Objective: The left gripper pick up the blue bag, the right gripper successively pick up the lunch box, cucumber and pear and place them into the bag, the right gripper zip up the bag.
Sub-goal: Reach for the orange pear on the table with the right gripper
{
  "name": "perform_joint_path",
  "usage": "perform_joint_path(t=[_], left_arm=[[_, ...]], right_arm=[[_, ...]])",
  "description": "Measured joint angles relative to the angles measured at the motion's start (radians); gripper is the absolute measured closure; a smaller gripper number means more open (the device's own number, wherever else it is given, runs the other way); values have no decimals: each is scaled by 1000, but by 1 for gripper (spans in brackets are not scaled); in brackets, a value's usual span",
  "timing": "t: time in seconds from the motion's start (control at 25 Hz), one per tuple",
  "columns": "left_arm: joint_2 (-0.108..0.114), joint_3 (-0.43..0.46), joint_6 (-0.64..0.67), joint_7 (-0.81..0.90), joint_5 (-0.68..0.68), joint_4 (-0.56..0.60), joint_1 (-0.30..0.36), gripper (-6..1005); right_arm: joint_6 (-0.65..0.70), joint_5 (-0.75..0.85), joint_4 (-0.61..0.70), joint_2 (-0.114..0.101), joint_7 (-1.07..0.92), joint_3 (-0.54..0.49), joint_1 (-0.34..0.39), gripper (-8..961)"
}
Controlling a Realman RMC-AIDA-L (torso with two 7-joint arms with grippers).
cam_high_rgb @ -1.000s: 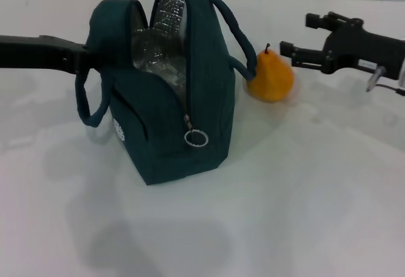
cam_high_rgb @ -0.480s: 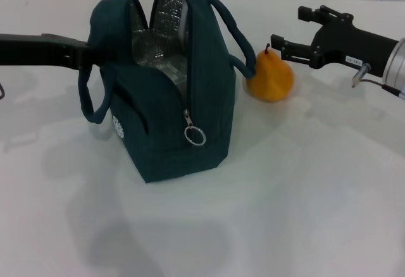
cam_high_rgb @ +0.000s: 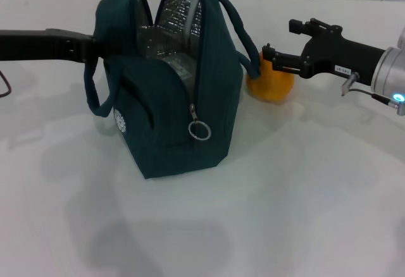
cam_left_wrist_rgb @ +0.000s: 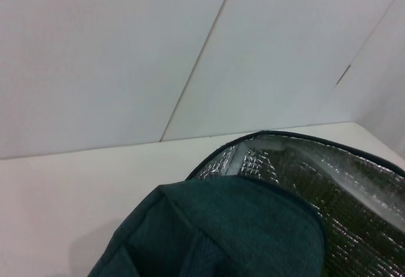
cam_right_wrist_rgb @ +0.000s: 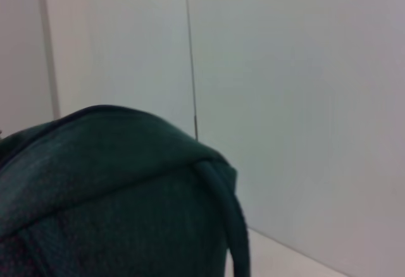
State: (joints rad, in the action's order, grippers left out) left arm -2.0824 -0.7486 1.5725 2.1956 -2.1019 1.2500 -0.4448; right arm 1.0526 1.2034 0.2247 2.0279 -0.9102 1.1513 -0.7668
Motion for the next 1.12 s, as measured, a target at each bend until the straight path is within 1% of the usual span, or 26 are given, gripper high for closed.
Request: perform_joint_path(t=[0.2, 0.36, 0.52, 1.12], left_arm=[[0, 0, -3, -1, 5, 0, -3, 963], [1, 0, -9, -1, 5, -13, -13, 963], [3, 0, -9, -1, 6, -33, -25, 963], [5, 0, -22, 0, 7, -38, -26, 962]], right_arm=[[-4, -11, -15, 0, 0, 3, -13, 189], [-21, -20, -62, 0, 8, 5, -55, 199], [-43, -27, -67, 0, 7, 38, -74, 209], [-68, -29, -68, 0, 9, 80, -84, 246]])
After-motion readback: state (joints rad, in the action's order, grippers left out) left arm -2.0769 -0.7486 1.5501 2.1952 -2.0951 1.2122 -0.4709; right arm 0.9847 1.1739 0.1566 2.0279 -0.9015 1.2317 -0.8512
